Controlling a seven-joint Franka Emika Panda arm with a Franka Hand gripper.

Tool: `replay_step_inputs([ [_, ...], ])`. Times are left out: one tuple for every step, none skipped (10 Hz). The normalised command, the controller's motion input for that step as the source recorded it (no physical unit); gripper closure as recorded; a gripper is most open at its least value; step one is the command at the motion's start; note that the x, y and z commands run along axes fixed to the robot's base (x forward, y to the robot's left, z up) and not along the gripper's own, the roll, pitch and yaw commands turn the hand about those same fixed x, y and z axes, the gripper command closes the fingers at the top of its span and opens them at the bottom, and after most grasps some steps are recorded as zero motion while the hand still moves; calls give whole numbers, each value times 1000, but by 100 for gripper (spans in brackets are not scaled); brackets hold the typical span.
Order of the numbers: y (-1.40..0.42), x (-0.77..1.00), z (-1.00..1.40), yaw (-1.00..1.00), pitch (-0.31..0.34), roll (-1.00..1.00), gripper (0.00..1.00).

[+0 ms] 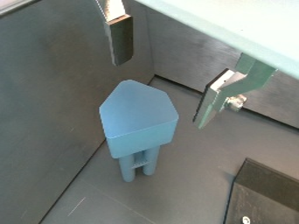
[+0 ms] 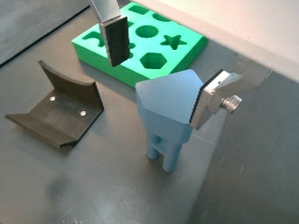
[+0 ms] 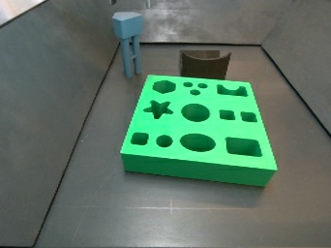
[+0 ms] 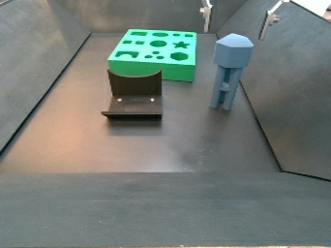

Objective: Pick up the 3 prong object. Move up. Move to above the board. Insert the 3 prong object.
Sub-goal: Pick up the 3 prong object.

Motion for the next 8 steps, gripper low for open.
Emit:
replay_step_inputs([
  [0,0,-66,-509,-163,0,0],
  [0,0,-63,-563,-140,0,0],
  [0,0,-114,-620,-146,0,0],
  [0,0,-103,-634,-130,0,0],
  [-26,-14,-194,-663,-146,9,0],
  [-46,-91,-323,-697,-144,50,0],
  [0,-89,-157,-491,-100,0,0],
  [0,-54,-111,-114,-50,0,0],
])
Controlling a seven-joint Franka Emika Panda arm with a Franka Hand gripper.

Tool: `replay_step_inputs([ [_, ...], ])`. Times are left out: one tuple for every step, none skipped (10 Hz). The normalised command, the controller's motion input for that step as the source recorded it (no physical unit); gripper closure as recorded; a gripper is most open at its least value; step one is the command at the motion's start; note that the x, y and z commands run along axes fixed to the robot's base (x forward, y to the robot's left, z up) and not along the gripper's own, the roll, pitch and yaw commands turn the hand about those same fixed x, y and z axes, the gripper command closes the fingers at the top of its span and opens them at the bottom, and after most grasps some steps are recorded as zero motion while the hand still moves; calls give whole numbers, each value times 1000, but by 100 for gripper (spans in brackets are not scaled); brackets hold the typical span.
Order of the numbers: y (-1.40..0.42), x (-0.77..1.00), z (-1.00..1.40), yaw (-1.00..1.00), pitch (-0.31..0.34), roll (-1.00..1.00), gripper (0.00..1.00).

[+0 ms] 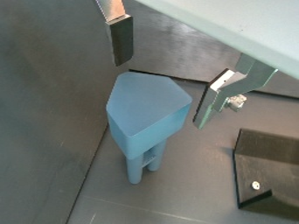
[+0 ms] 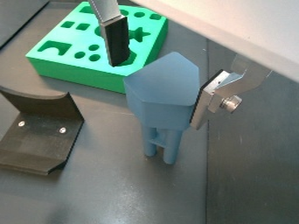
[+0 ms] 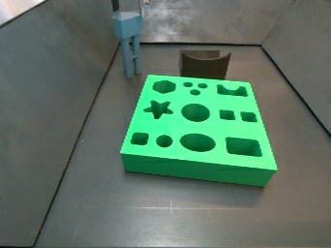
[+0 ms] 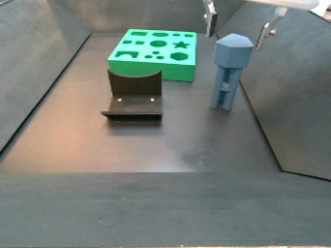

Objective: Pick up the 3 prong object. Move up. Move to above the board. Insert the 3 prong object.
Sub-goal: Pick up the 3 prong object.

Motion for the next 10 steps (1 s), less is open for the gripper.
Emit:
replay_step_inputs([
  [-89,-37,-406,-189,-131,7,0],
  [-151,-51,-426,-311,-140,27,0],
  [-91,0,-411,-383,-84,80,0],
  [-9,91,-371,-351,-84,60,0],
  [23,54,-3,-169,0,0,0],
  [0,0,0,0,0,0,0],
  [0,0,0,0,0,0,100],
  [0,0,0,0,0,0,100],
  [0,0,0,0,0,0,100],
  [0,0,0,0,0,0,100],
])
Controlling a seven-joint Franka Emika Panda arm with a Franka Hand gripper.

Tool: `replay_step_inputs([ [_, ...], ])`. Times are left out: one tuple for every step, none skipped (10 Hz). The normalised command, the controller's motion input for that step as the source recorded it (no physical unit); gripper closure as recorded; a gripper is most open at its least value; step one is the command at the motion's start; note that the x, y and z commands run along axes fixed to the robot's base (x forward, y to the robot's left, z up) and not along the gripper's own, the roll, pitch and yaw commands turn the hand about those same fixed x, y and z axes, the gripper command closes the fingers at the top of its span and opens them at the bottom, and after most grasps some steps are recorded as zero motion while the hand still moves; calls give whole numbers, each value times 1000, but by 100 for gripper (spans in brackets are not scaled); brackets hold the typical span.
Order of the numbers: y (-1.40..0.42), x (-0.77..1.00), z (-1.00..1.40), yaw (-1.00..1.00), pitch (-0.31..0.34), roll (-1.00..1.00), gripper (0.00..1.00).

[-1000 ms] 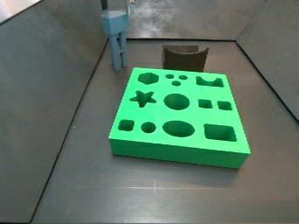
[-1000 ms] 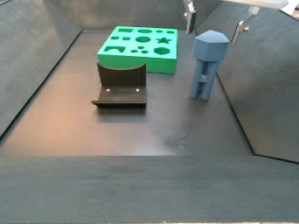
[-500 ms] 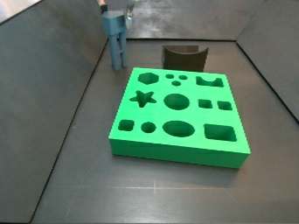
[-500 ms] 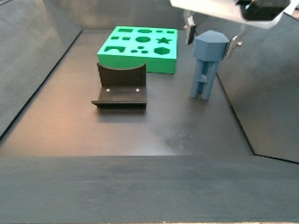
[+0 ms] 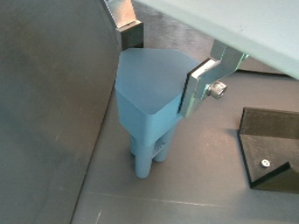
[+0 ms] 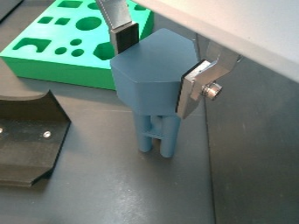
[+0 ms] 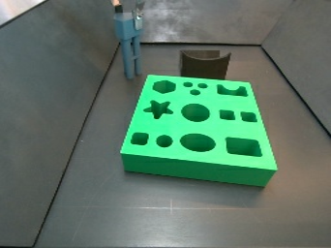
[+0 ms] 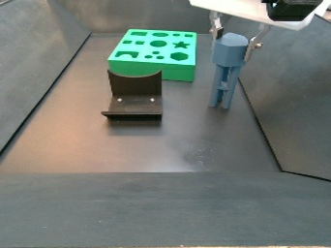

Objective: Pick up the 3 prong object. Move up. Move to above the board. Insert the 3 prong object.
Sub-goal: Pick up the 3 prong object, then move up.

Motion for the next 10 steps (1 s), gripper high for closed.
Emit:
replay_step_inputs([
  [0,0,0,0,0,0,100],
  [0,0,0,0,0,0,100],
  [0,0,0,0,0,0,100],
  [0,0,0,0,0,0,100],
  [0,0,0,0,0,0,100],
  [0,0,0,0,0,0,100],
  [0,0,0,0,0,0,100],
  [0,0,833,0,0,0,100],
  [27,-21,830,13,4,0,100],
  [18,-69,718,13,32,-9,100],
])
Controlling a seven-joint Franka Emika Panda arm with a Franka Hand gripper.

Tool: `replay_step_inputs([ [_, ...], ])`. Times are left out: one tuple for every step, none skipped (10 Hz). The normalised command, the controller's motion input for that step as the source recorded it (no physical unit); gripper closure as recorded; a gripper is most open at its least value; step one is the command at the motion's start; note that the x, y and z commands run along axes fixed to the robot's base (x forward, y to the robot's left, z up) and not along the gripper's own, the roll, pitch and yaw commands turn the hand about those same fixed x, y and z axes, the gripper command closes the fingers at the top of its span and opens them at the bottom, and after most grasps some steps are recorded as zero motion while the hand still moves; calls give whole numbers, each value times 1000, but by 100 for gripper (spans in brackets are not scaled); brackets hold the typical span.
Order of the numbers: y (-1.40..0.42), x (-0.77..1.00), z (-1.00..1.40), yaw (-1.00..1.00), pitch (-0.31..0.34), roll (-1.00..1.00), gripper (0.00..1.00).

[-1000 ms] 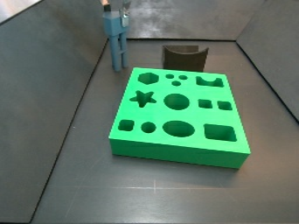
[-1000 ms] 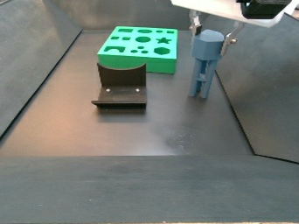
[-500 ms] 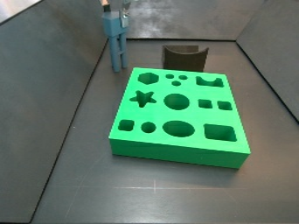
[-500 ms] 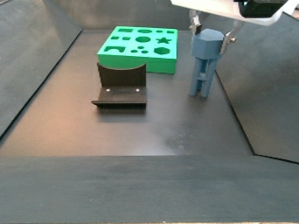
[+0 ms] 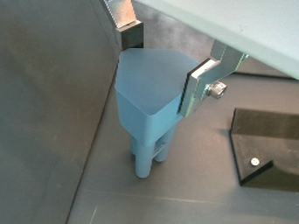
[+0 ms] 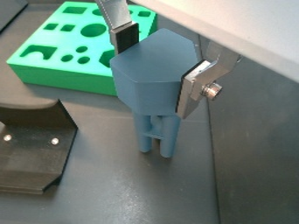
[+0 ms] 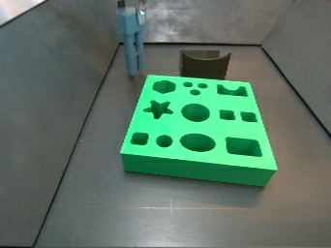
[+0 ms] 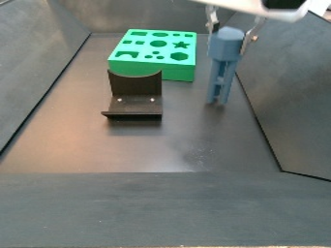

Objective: Pick up the 3 prong object. Move up. Move to above the board. Insert the 3 prong object.
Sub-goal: Move up, then move to above the board.

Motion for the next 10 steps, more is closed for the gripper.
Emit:
replay_step_inputs([
  [11,-55,591,11,34,-19,100],
  [4,-35,442,8,36,-31,100],
  [-2,-13,234,6,49,-49,100],
  [173,488,1000,-209,-68,112,100],
  [179,495,1000,-198,-13,98,100],
  [176,477,1000,-171,37,87,100],
  [165,440,1000,-114,86,73,100],
  [160,416,1000,-82,97,58,100],
  [156,401,1000,-70,99,41,100],
  [149,362,1000,-51,111,0,100],
])
